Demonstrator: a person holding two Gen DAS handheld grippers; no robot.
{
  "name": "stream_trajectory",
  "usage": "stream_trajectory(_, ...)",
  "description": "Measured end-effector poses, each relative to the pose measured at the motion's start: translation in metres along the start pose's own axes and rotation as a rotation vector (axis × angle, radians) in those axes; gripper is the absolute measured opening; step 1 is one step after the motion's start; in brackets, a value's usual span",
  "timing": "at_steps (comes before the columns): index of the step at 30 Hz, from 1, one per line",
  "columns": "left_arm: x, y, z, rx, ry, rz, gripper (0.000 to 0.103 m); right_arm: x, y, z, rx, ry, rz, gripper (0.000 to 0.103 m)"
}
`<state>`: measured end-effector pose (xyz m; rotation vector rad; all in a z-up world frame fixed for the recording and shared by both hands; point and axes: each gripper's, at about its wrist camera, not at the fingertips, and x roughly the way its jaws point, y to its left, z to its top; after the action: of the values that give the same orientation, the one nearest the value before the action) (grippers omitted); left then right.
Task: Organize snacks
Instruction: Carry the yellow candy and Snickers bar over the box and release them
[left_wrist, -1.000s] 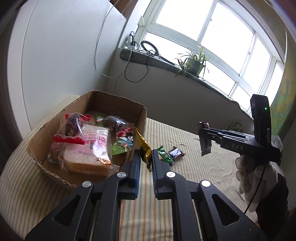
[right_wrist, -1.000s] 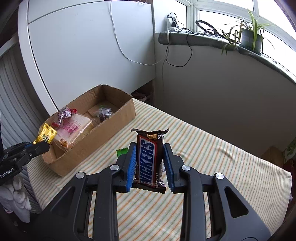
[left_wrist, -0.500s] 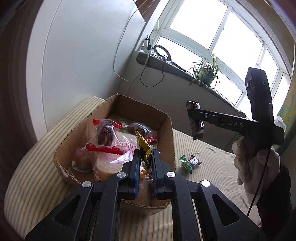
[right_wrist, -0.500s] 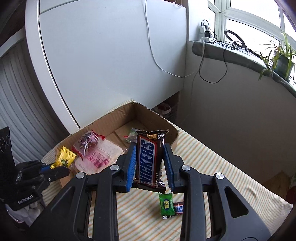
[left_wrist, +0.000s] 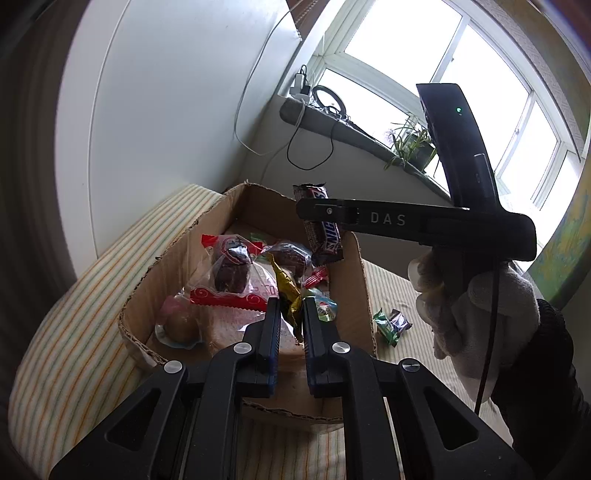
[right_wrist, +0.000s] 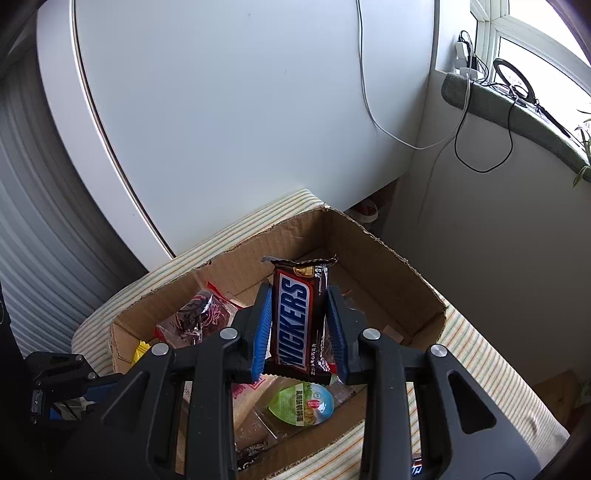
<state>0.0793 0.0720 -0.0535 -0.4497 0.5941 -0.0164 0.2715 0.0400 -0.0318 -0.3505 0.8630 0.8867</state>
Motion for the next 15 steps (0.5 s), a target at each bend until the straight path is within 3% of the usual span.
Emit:
stream_trajectory(8,0.001,0.001,0.001,-0.007,-0.002,-0.002,0.01,0.006,-0.004,0.005,0.024,-0.005,0.004,0.032)
stream_trajectory(12,0.001,0.0,0.001,-0.006,-0.004,0.001,0.012,-0.004,-0.006,0.003,0.031,-0.038,-0.013,0.064)
stream_trajectory(15,0.0,-0.002,0.001,0.001,-0.009,0.002,0.019,-0.011,-0.008,0.003,0.037,-0.053,-0.017,0.066)
